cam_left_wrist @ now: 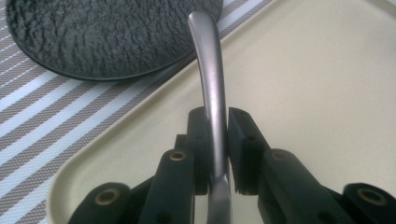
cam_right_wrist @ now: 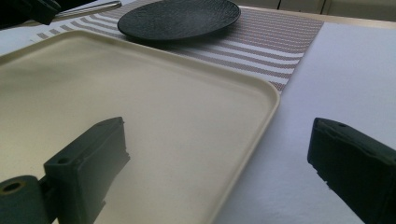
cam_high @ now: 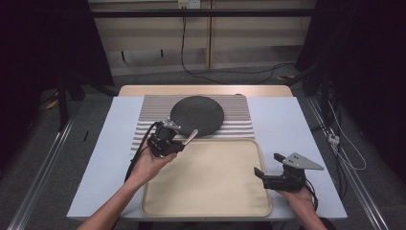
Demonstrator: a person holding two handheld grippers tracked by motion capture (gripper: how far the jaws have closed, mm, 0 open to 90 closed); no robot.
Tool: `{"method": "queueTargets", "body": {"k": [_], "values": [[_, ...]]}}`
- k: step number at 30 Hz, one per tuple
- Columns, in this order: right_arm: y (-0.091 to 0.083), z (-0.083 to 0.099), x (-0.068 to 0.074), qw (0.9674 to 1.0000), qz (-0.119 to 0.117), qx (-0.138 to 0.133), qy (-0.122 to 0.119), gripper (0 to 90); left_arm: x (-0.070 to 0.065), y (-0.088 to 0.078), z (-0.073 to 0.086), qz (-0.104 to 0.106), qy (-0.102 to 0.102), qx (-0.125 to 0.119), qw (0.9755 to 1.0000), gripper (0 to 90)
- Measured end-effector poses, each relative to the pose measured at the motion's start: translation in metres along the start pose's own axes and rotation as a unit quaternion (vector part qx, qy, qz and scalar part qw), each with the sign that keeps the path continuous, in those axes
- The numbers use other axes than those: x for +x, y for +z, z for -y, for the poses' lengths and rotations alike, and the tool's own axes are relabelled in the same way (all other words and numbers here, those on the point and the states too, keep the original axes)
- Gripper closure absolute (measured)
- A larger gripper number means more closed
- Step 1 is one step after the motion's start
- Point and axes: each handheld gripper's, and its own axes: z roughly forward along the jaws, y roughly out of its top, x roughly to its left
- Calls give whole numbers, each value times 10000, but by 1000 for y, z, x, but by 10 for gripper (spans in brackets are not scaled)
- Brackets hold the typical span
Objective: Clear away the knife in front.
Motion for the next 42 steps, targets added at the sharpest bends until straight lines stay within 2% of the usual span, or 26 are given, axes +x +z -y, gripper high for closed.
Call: {"method": "queueTargets", "body": {"k": [5,11,19,20,21,24,25,28,36,39,42], "values": [[0,0,0,10000,2,-5,-2,50,-7,2,4,115,19,67,9999,797],[0,0,0,10000,5,-4,-7,51,-14,9,10,136,37,227,9996,797],[-1,0,1,10000,1,-4,-22,51,-19,20,17,184,-22,392,9991,797],[-1,0,1,10000,1,-5,-21,51,-19,21,18,246,-41,396,9989,797],[-1,0,1,10000,-1,-3,-20,51,-21,22,18,186,-26,405,9990,797],[-1,0,1,10000,-2,-4,-26,50,-22,25,20,216,-63,467,9987,797],[-1,0,1,10000,-2,-5,-30,51,-23,26,21,170,-36,481,9987,797],[-1,0,1,10000,-4,-4,-33,51,-24,29,23,241,-55,516,9984,797],[-1,0,1,10000,6,-13,-31,51,-30,38,28,209,-36,628,9978,797],[-1,0,1,10000,15,-10,-31,50,-30,36,30,237,-67,625,9977,796],[-1,0,1,10000,9,-3,-42,50,-30,34,34,268,-198,593,9977,795]]}}
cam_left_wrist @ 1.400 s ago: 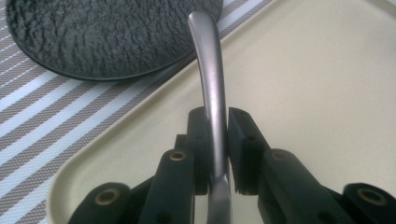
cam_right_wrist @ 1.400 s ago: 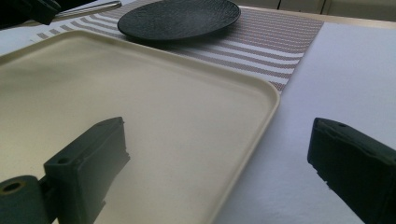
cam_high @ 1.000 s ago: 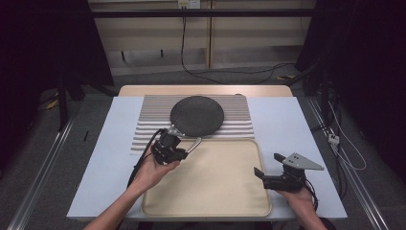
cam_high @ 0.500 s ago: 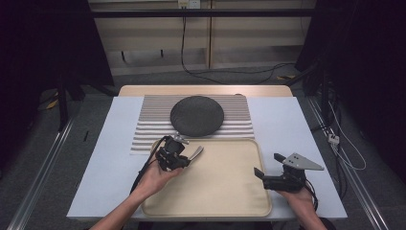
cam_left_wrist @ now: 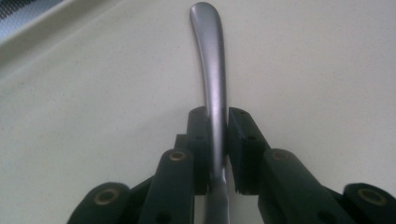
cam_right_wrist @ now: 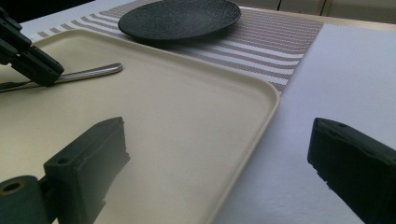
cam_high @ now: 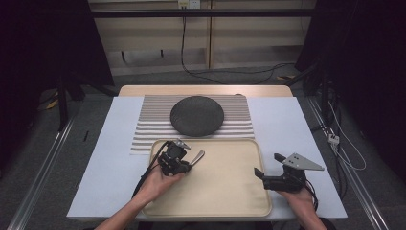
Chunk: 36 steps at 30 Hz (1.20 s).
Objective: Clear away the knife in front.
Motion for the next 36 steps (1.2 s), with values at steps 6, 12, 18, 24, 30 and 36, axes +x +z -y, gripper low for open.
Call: {"method": "queueTargets", "body": {"k": [6,12,18,24,30,36], "values": [[0,0,0,10000,-19,2,3,50,-2,-3,6,7,-16,-37,10000,793],[0,0,-1,10000,-6,8,5,50,1,-4,8,160,60,-80,9998,731],[0,1,-1,10000,-47,7,-2,50,3,-3,9,85,287,-214,9993,391],[0,1,-1,10000,-67,9,14,51,8,-7,4,-25,176,-591,9981,188],[0,1,-2,10000,-61,14,32,51,5,-12,1,204,357,-738,9964,163],[0,0,-1,10000,-49,-6,26,50,-8,-13,3,241,589,-1078,9921,439]]}}
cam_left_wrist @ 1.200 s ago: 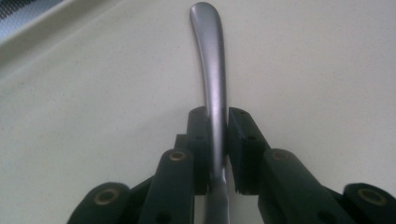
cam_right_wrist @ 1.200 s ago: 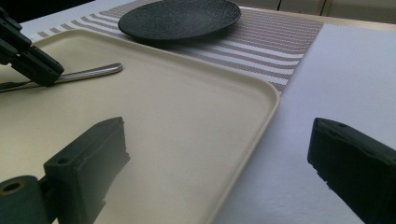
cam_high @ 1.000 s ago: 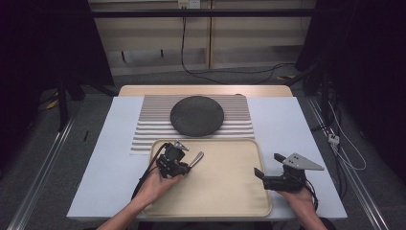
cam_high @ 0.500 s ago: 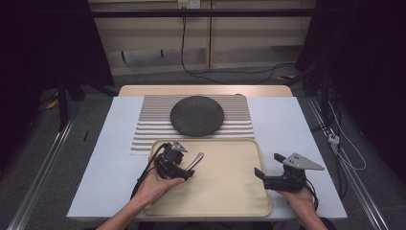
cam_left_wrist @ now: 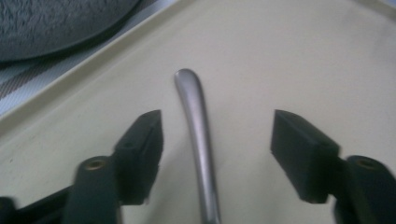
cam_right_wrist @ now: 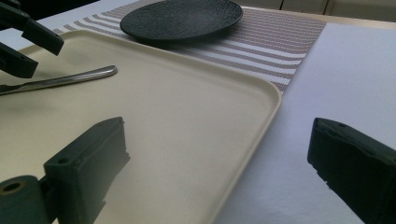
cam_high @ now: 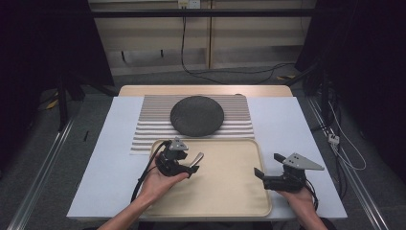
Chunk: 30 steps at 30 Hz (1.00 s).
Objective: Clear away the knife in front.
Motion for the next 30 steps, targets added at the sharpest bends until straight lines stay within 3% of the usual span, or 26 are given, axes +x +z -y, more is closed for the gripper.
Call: {"method": "queueTargets", "body": {"k": [3,5,7,19,25,30], "values": [[0,0,1,10000,16,-1,-12,50,-1,0,1,82,10,-26,10000,640],[0,0,1,10000,10,6,-21,51,-2,2,3,176,-87,-8,9998,768],[0,-1,1,10000,18,-4,-26,50,-4,5,3,158,-11,64,9999,886],[0,0,1,10000,4,20,-3,51,-4,22,2,42,206,425,9989,900],[0,0,2,10000,4,19,-29,52,-3,25,3,-55,151,501,9986,900],[0,0,2,10000,3,19,-16,53,-1,25,4,-4,144,498,9987,900]]}}
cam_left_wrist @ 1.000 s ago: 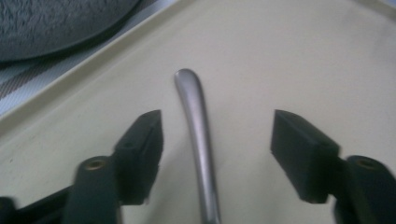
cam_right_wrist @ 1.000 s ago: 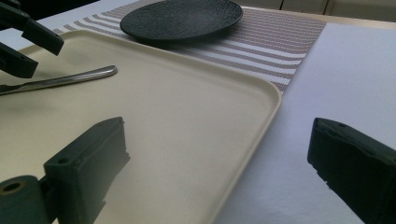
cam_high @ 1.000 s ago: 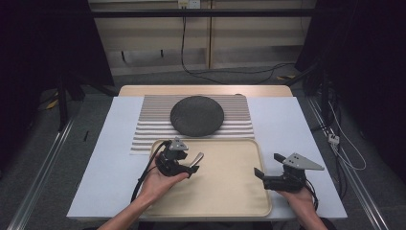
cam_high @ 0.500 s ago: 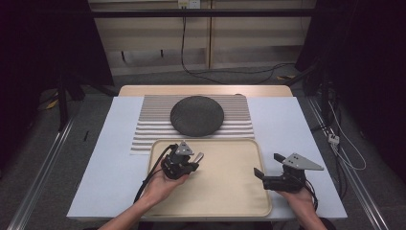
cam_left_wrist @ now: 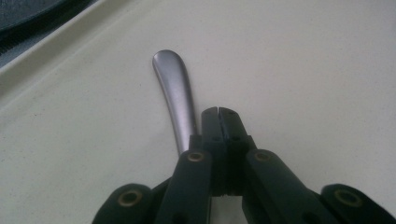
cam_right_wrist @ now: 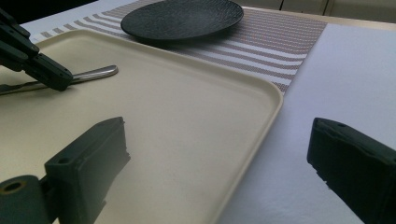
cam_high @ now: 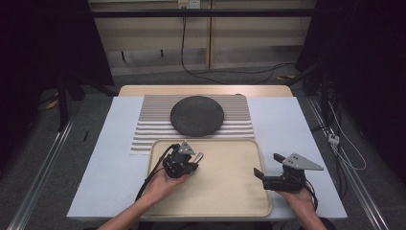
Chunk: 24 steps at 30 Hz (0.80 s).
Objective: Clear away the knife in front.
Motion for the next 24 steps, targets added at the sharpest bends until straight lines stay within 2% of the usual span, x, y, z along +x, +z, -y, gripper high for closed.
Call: {"method": "queueTargets", "body": {"k": [7,12,19,24], "values": [[0,0,0,10000,-1,1,3,54,3,0,2,111,183,-75,9997,900],[0,0,0,10000,6,2,-2,54,6,-2,1,91,22,49,9999,900],[1,0,0,10000,-2,4,17,54,8,-6,4,0,-29,127,9999,900],[0,0,-1,10000,-9,7,6,54,9,-7,5,23,-5,136,9999,900]]}}
